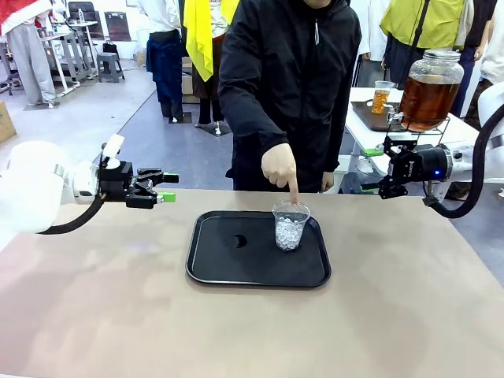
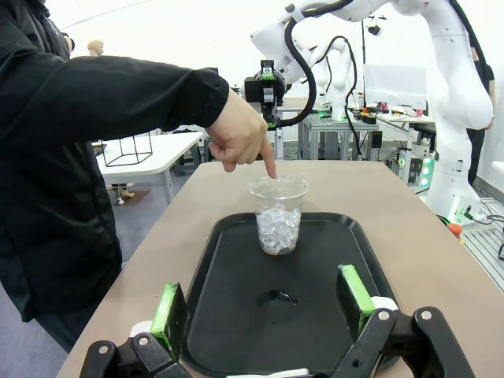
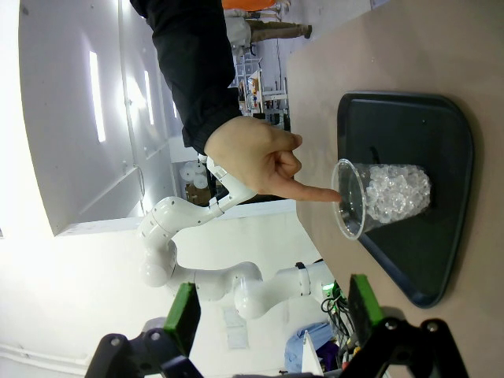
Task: Pour the drink into the iced cup.
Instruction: Pick up the iced cup indicated by the human and present it to them.
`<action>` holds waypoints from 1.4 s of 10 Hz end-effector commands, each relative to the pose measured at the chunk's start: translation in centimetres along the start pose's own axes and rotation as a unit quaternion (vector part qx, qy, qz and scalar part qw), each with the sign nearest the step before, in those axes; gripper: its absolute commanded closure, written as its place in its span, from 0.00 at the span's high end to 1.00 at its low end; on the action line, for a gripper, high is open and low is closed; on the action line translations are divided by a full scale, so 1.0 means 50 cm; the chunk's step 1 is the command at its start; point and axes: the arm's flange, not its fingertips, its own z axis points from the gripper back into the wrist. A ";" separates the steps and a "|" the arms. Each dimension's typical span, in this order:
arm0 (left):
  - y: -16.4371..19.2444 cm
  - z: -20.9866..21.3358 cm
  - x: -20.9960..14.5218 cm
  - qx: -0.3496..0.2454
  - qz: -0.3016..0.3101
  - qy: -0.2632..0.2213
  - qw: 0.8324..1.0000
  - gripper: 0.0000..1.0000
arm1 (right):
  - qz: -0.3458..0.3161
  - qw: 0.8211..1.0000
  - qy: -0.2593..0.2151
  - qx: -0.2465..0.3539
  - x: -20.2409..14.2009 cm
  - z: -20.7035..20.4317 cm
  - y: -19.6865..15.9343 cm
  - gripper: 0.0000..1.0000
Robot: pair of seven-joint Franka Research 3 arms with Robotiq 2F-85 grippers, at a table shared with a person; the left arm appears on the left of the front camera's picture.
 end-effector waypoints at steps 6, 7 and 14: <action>0.000 -0.001 0.003 0.002 -0.002 0.003 1.000 1.00 | 0.253 0.967 -0.020 -0.036 -0.019 -0.024 -0.012 1.00; 0.000 -0.001 0.003 0.002 -0.002 0.003 1.000 1.00 | 0.294 0.954 -0.024 -0.046 -0.020 -0.030 -0.016 1.00; 0.000 -0.001 0.003 0.002 -0.002 0.003 1.000 1.00 | 0.324 0.945 -0.009 -0.041 -0.002 -0.027 -0.014 1.00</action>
